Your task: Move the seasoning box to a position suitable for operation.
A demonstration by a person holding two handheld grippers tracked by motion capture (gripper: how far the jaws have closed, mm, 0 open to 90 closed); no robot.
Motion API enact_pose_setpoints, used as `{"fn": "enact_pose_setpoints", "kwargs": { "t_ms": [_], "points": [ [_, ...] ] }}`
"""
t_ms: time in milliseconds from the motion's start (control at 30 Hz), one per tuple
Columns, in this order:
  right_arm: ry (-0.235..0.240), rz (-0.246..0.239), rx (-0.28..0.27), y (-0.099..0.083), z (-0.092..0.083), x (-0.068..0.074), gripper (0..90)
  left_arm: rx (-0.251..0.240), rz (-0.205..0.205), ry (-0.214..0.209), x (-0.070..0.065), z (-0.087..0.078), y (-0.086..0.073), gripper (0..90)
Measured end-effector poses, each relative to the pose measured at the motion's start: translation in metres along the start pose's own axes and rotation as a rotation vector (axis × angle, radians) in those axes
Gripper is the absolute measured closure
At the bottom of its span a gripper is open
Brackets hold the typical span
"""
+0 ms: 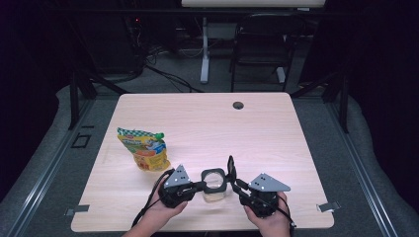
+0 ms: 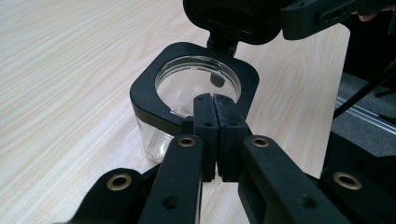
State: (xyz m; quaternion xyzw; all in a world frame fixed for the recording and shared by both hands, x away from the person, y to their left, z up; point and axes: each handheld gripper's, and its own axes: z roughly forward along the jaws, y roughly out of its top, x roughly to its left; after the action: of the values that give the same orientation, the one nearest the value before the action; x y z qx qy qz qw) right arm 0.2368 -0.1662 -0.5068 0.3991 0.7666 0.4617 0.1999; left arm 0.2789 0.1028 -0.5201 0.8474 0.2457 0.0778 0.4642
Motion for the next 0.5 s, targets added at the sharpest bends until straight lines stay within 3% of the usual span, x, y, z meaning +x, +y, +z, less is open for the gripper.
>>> {"fn": "enact_pose_setpoints", "kwargs": {
  "t_ms": [267,500],
  "points": [
    [-0.008,-0.013,0.01,0.0,0.003,0.002,79.1,-0.01,-0.009,0.011,0.005,-0.005,0.0,83.6],
    [-0.02,-0.007,0.018,-0.001,0.014,0.003,72.0,-0.014,-0.027,0.04,0.01,-0.012,-0.002,82.8]
  ]
}}
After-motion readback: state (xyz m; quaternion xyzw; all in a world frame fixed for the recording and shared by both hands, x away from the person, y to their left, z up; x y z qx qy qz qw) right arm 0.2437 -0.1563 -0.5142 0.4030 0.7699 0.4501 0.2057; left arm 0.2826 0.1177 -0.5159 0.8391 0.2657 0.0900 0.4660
